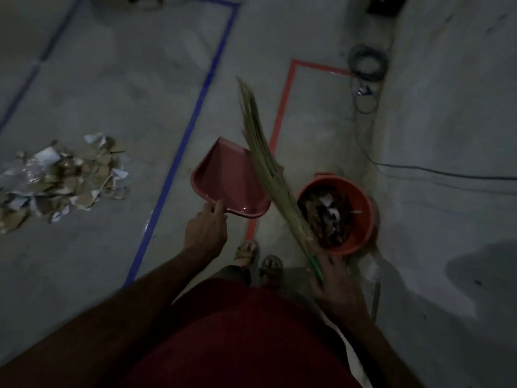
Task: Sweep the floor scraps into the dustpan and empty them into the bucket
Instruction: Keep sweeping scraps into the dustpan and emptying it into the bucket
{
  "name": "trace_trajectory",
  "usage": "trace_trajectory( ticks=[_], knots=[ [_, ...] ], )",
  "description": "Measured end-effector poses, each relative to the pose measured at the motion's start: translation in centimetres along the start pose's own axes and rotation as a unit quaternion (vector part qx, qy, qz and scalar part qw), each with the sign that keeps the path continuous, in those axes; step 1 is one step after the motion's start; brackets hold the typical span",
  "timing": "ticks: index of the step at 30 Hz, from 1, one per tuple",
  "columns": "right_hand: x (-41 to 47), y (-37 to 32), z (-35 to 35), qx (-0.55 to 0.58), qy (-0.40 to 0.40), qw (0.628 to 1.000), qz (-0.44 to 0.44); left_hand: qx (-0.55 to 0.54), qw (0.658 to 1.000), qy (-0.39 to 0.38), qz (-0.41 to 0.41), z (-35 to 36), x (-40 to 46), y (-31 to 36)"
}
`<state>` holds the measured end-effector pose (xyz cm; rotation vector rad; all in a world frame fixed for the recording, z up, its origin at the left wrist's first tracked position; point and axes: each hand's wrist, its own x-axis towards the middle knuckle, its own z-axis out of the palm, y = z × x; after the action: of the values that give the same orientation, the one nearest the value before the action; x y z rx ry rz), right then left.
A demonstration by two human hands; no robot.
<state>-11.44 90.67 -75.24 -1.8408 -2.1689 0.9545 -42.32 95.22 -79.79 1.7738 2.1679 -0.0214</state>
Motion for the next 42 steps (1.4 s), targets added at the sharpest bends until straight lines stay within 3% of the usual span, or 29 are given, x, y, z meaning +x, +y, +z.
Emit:
trace_trajectory(
  ticks=[9, 20, 32, 42],
  knots=[
    [3.9, -4.8, 1.1, -0.061, -0.078, 0.982, -0.16, -0.075, 0.976, 0.104, -0.175, -2.4, -7.8, -6.6],
    [7.2, -19.0, 9.4, -0.112, -0.156, 0.933, -0.306, -0.113, 0.917, 0.145, -0.355, -2.0, -17.6, -22.1],
    [7.6, -38.0, 23.9, -0.164, -0.202, 0.902, -0.344, -0.119, 0.887, 0.109, -0.434, -2.1, -26.6, -43.0],
    [17.4, -47.5, 31.6, -0.212, -0.26, 0.9, -0.279, -0.159, 0.852, 0.087, -0.491, -1.0, -23.2, -53.8]
  ],
)
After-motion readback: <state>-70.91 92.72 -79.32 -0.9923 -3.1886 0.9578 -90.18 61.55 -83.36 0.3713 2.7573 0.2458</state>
